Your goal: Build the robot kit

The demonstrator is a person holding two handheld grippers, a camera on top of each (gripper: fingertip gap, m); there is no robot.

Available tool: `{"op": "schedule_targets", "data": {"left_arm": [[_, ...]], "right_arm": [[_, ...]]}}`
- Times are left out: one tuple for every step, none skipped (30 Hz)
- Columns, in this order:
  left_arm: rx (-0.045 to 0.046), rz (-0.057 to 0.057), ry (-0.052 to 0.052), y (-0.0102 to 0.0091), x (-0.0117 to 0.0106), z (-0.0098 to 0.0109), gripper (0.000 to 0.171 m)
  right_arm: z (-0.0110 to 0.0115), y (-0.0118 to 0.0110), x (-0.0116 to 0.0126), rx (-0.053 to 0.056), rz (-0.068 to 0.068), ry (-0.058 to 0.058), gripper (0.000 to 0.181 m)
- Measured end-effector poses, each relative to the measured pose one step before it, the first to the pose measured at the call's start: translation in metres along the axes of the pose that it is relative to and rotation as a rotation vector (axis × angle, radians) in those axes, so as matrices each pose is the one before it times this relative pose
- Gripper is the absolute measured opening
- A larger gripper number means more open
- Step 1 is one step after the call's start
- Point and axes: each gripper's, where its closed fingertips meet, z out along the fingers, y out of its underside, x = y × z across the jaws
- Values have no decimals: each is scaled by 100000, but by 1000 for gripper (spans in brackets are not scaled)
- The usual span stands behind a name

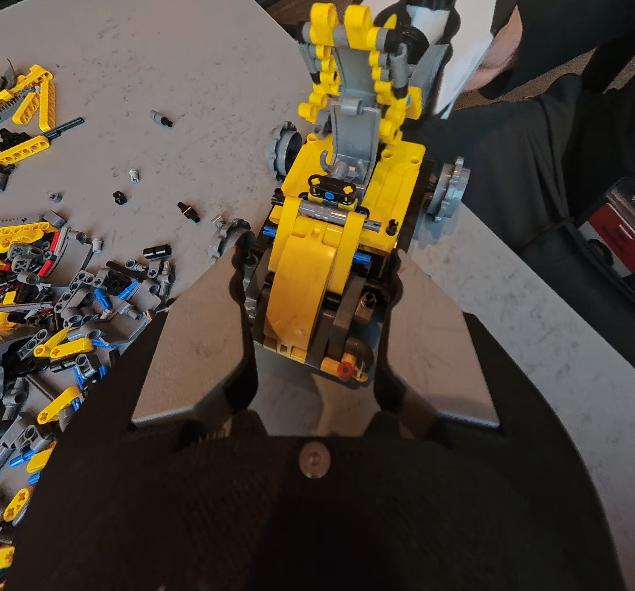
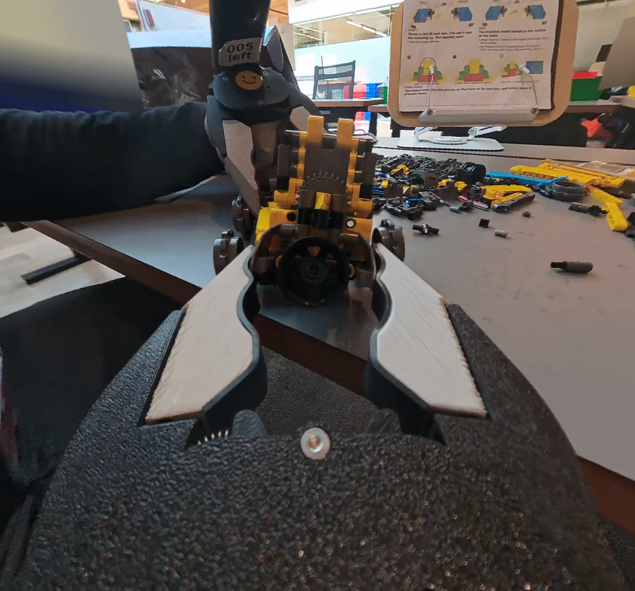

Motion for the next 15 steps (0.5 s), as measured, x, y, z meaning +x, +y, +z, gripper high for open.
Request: {"op": "schedule_targets", "data": {"left_arm": [[-104, 269, 139, -80, 52, 78, 82], [-524, 437, -93, -74, 29, 65, 82], [-670, 738, -489, -92, 11, 59, 82], [-584, 1044, -699, -105, 17, 52, 82], [-320, 560, -473, -91, 25, 94, 83], [-179, -322, 101, -29, 8, 95, 83], [-72, -555, 137, 10, -70, 53, 83], [159, -366, -381, -17, -105, 52, 83], [327, -134, -361, -27, -88, 41, 83], [354, -363, -299, -15, -97, 61, 83], [386, -303, -372, -19, -111, 46, 82], [170, -219, -261, 5, -81, 19, 82], [68, -226, -183, -1, -44, 0, 83], [0, -238, -165, 3, -34, 18, 82], [38, -113, -162, -19, -9, 19, 83]], "right_arm": [[-107, -216, 110, 1112, -177, 144, 63], [-91, -556, -218, 2746, 2928, -2412, 62], [-42, -618, -167, 3208, 3339, -1819, 62], [39, -463, -40, 2835, 2090, -847, 62], [97, -22, 27, 920, 1286, -770, 63], [63, 369, 90, -656, 1406, -623, 63], [-84, 139, 141, 1652, 1849, -308, 63], [-196, -316, -9, 4024, 72, -524, 62], [-137, 58, 21, 528, -1470, 574, 62], [-75, 334, -100, -2070, -3195, 456, 62], [-19, 490, -201, -3198, -4314, 272, 62], [17, 414, -233, -2261, -3001, 91, 63], [1, 18, -292, 820, 130, -857, 63], [57, -47, -136, 1409, 2024, -635, 63], [22, -4, 86, 838, 954, 712, 62]]}}
